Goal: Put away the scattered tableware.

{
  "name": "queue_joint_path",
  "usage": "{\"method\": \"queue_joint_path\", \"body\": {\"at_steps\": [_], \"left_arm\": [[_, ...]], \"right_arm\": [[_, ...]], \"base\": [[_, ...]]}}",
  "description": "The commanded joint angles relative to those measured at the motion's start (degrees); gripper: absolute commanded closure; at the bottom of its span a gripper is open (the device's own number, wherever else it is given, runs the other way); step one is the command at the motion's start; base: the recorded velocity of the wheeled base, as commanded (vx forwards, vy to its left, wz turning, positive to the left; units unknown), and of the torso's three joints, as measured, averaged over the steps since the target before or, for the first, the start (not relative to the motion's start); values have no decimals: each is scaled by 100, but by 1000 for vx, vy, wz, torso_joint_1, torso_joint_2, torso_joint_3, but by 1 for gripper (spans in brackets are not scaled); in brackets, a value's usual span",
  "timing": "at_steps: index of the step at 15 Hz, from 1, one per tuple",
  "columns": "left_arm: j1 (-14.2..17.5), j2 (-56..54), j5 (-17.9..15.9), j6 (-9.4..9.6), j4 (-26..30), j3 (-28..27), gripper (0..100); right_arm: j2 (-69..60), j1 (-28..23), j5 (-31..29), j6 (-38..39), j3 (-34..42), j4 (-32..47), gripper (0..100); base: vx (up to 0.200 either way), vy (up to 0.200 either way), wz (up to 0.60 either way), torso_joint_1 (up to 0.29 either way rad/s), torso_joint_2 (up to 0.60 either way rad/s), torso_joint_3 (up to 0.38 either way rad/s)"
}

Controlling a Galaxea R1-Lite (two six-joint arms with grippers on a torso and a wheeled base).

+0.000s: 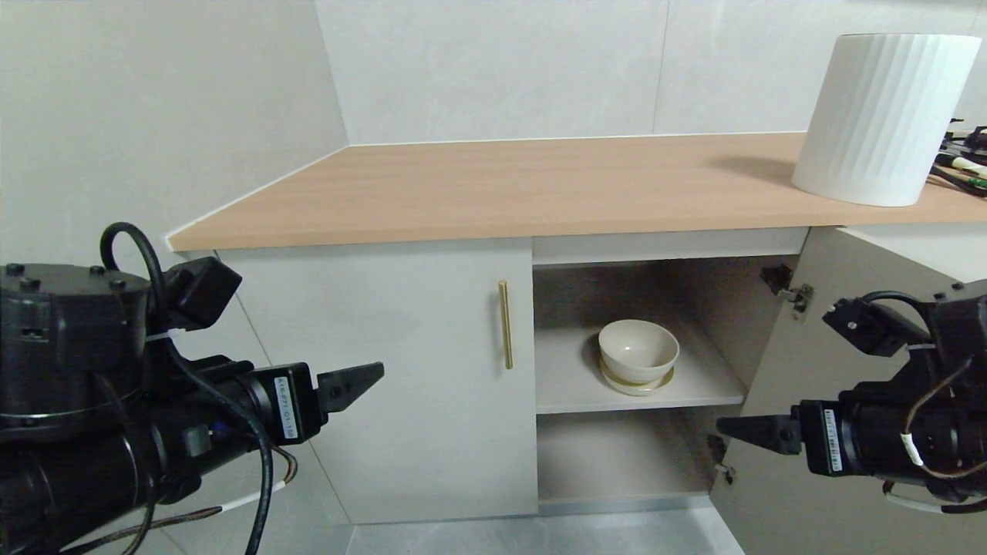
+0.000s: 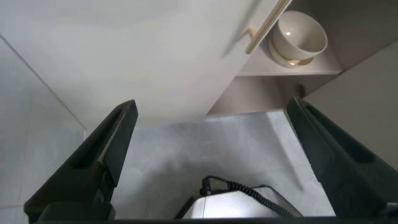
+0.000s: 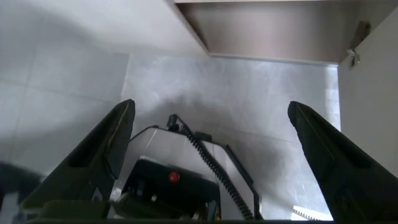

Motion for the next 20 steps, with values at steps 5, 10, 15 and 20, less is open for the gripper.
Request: {"method": "queue_joint_path", "body": {"at_steps": [5, 10, 15, 20], "left_arm": [[7, 250, 22, -15, -20, 46, 0], [-11, 250, 22, -24, -20, 72, 0], [-11, 258, 13, -24, -20, 98, 0], [-11, 285, -5, -15, -28, 142, 0]], "right_arm": [[-240, 200, -16, 3, 101, -6, 0], [-232, 270, -121, -6, 109, -6, 0], [-214, 279, -130, -6, 118, -6, 0], [-205, 287, -130, -6, 153, -15, 0]], "base": [[-80, 0, 0, 0, 1, 3], [-200, 0, 0, 4, 3, 0], [-200, 0, 0, 2, 2, 1], [-40, 0, 0, 1, 0, 1]]}}
